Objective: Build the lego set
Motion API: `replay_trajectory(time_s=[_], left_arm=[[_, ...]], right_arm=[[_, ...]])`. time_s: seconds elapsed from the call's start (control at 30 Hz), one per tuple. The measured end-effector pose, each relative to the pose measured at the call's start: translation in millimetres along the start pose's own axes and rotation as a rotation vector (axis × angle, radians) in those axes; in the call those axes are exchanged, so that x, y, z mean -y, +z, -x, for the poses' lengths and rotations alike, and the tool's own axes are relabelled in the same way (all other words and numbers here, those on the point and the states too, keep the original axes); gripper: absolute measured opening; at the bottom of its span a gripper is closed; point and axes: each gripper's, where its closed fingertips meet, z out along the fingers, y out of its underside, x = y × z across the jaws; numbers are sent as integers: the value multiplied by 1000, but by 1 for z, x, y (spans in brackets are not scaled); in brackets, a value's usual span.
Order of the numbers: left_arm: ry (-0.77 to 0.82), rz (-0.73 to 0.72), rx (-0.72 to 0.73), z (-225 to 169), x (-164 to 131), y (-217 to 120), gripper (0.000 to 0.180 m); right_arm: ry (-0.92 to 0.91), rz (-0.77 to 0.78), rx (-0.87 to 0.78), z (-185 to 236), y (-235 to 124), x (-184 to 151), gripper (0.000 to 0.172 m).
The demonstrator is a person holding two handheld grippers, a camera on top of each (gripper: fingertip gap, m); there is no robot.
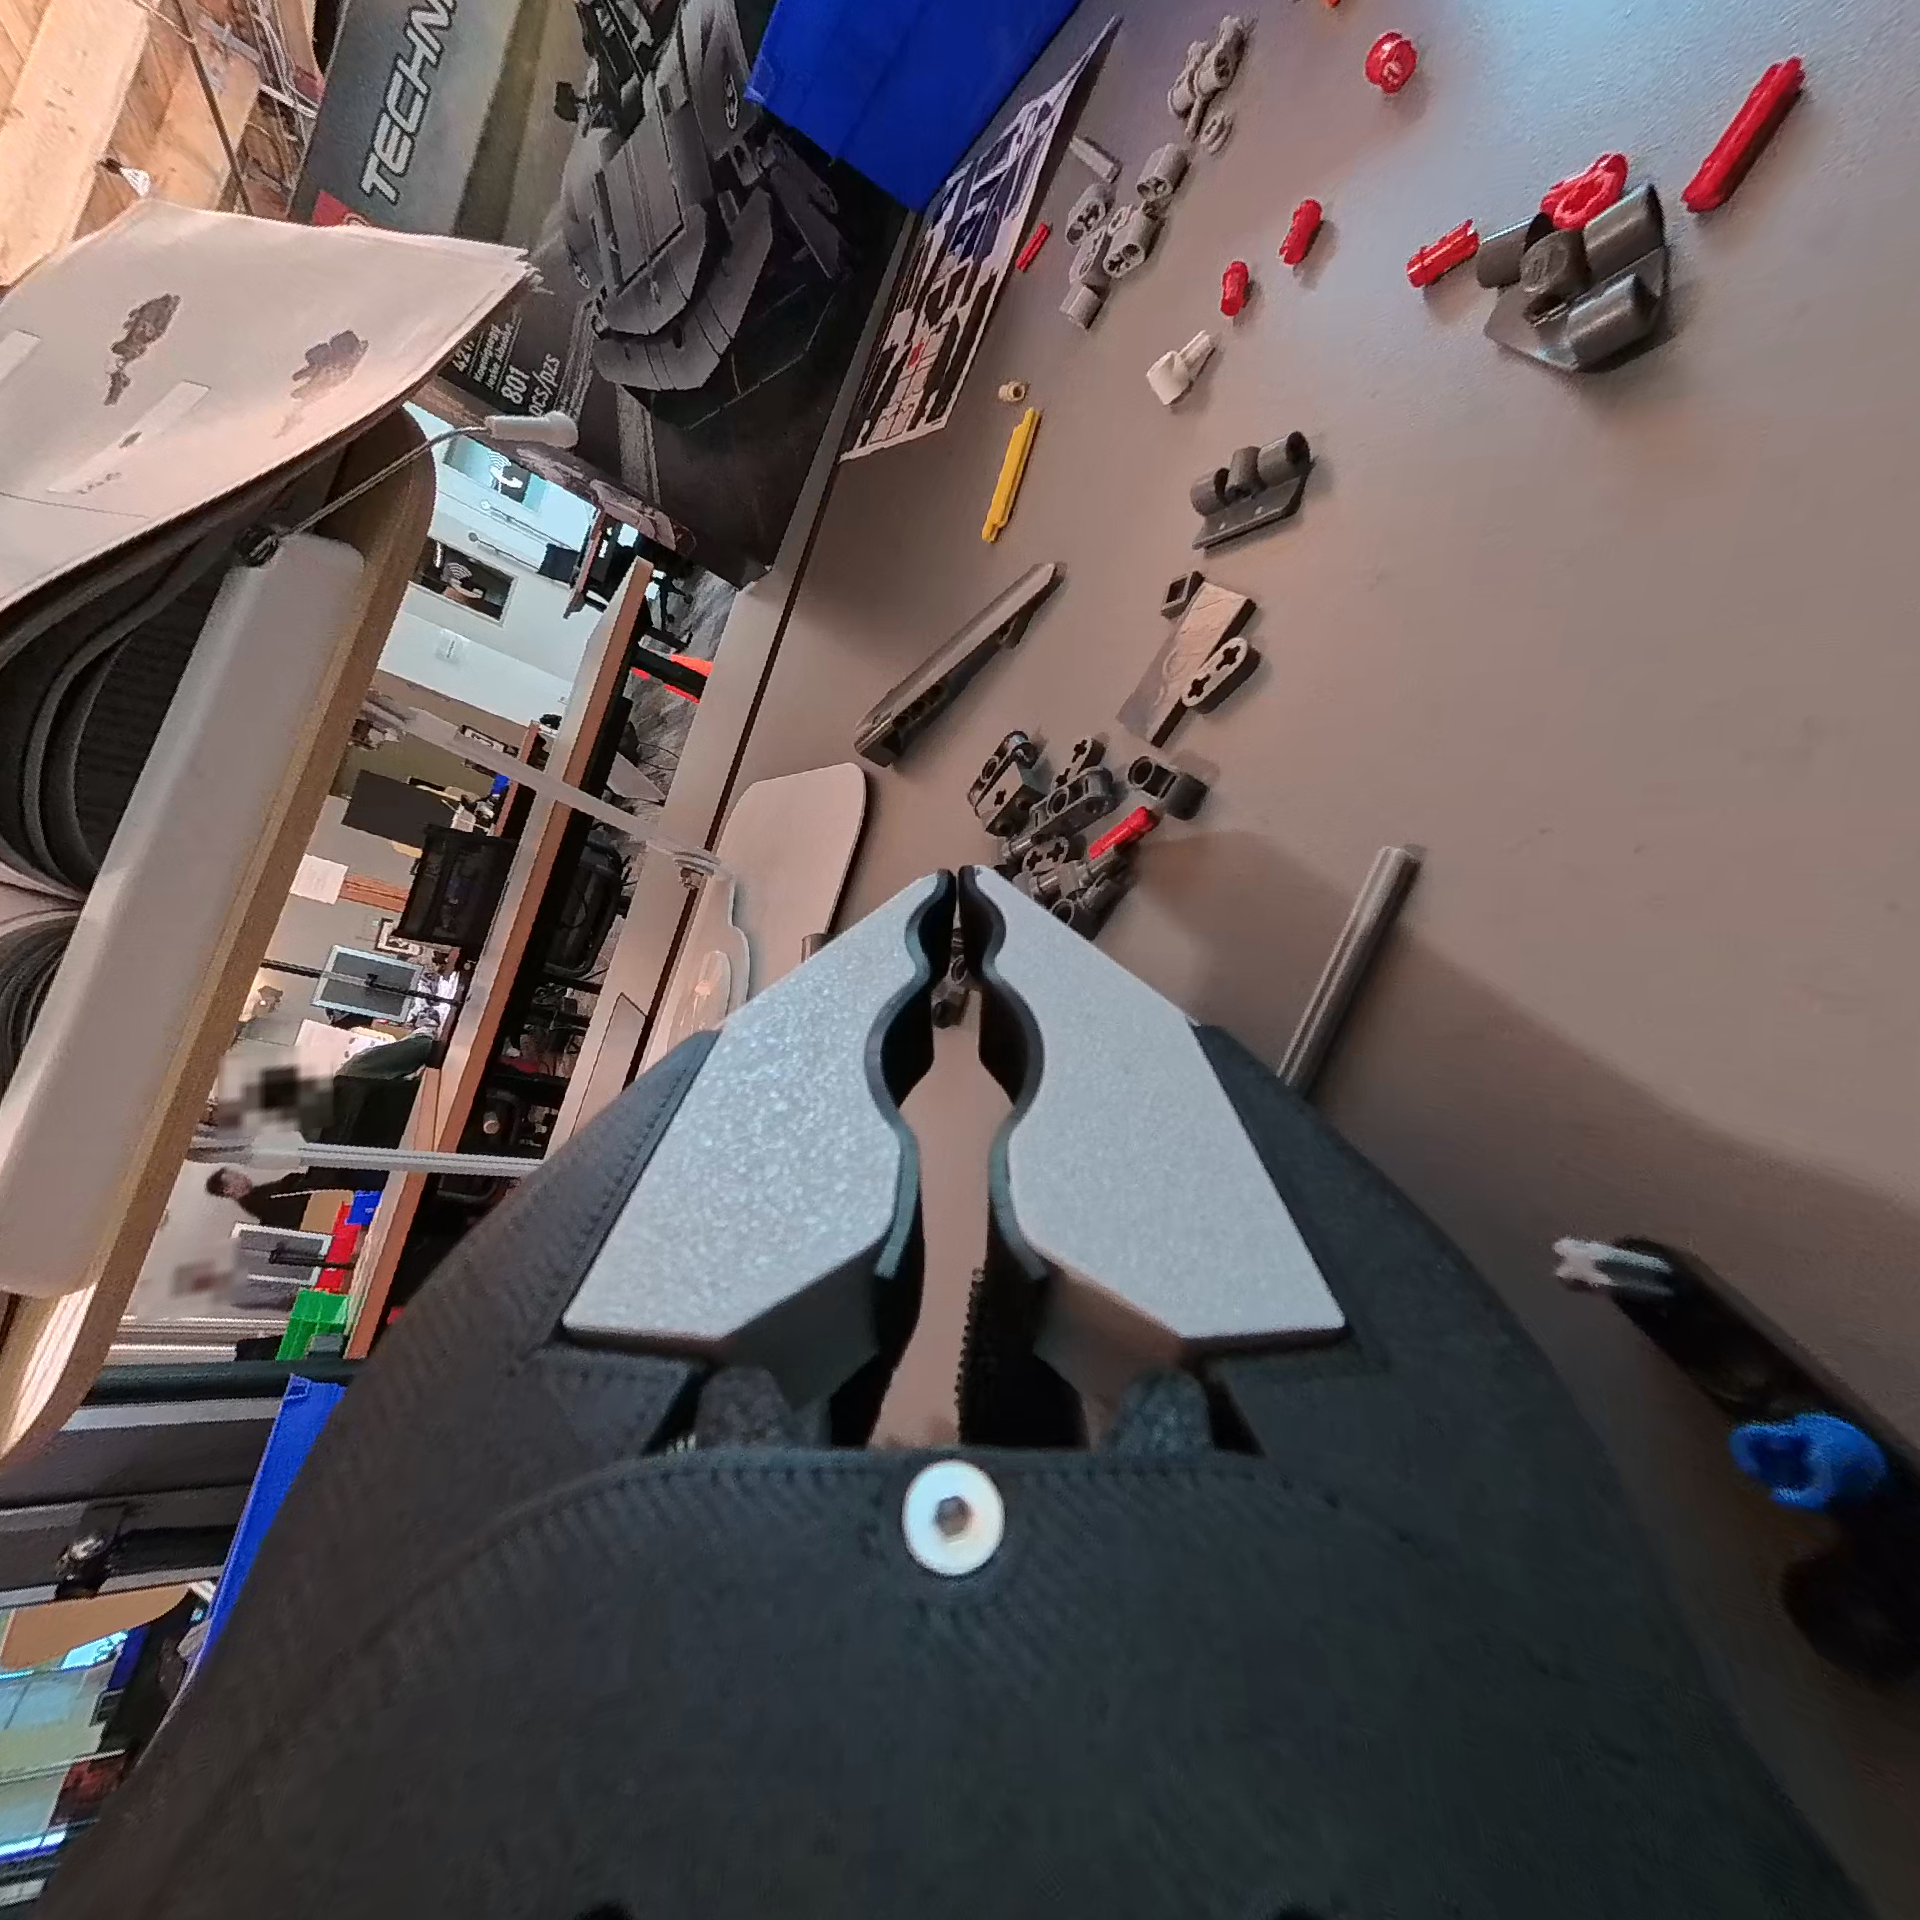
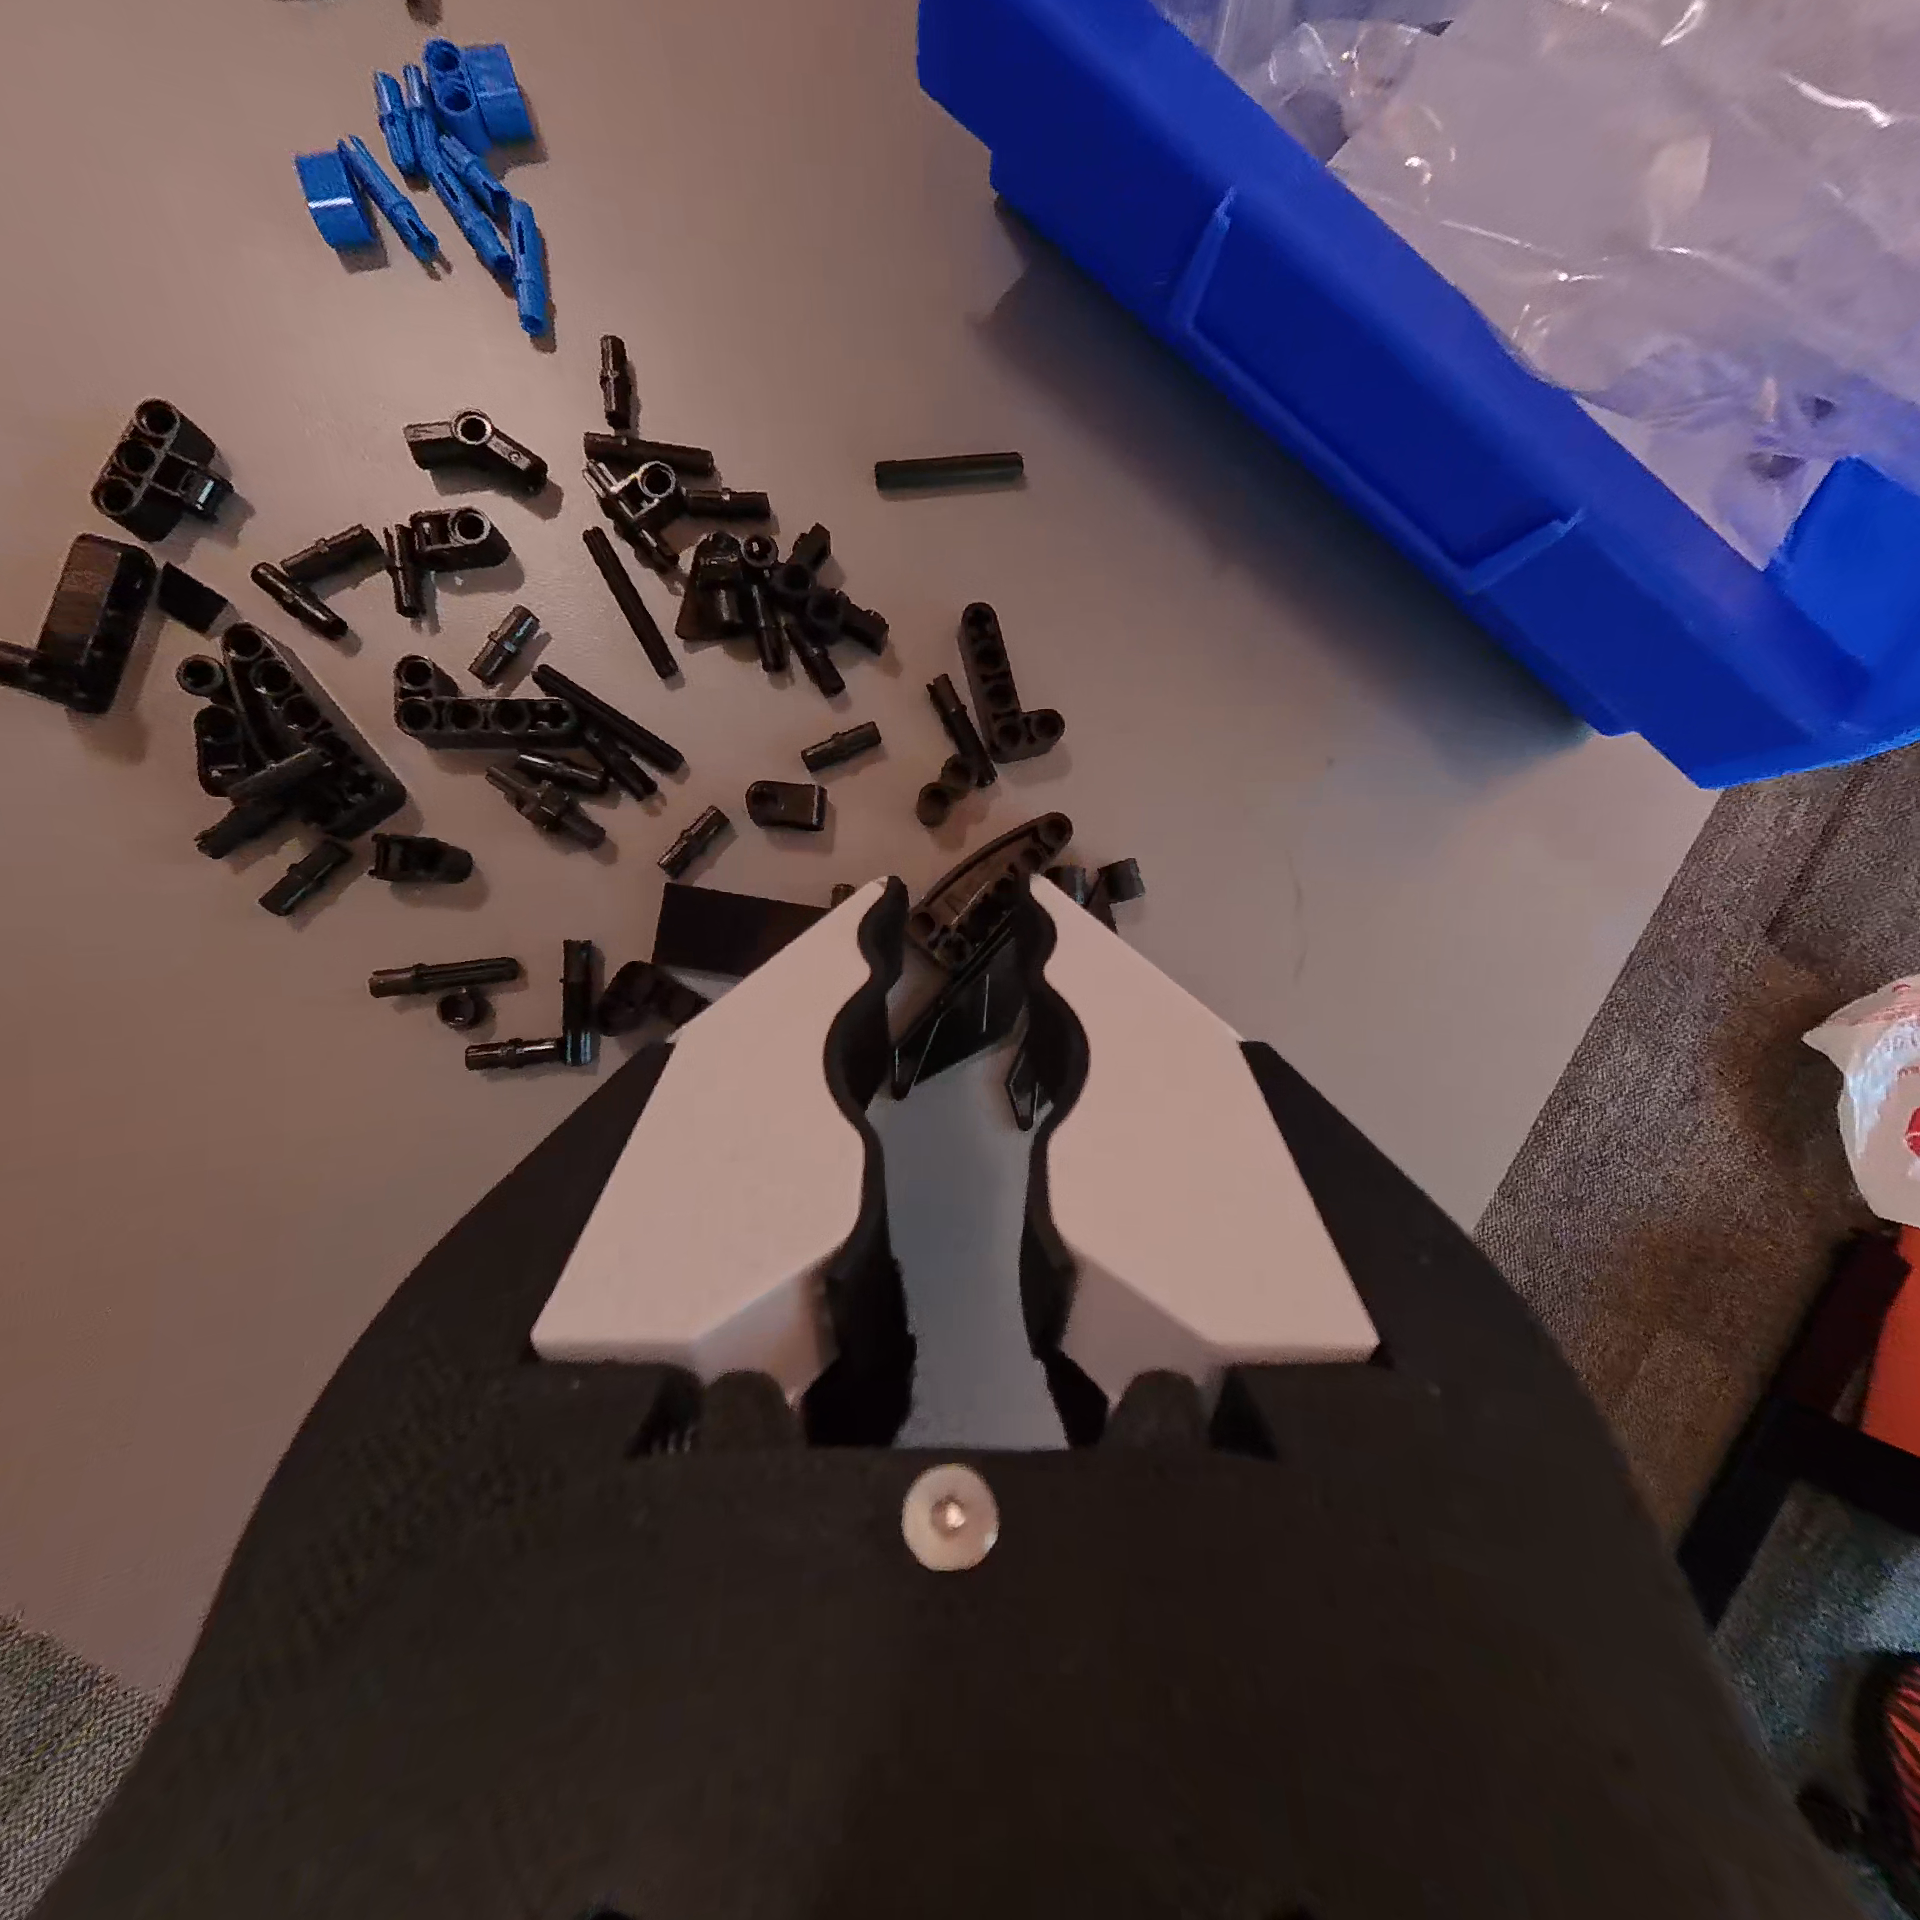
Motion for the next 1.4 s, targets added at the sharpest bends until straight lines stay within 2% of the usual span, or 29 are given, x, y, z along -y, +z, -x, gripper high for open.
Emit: replay_trajectory(time_s=[0.33, 0.9, 1.23, 1.4], left_arm=[[6, 3, 1, -1, 0, 0, 0], [11, 7, 0, -1, -1, 1, 0], [11, 8, -1, -1, -1, 1, 0], [12, 9, -3, -2, -1, 1, 0]], right_arm=[[-41, -26, 10, 19, -10, 7, 17], [-88, 32, 68, 40, -19, -8, 10], [-161, 8, 120, 62, -15, 11, 11], [-193, -74, 127, 71, -13, 38, 12]])
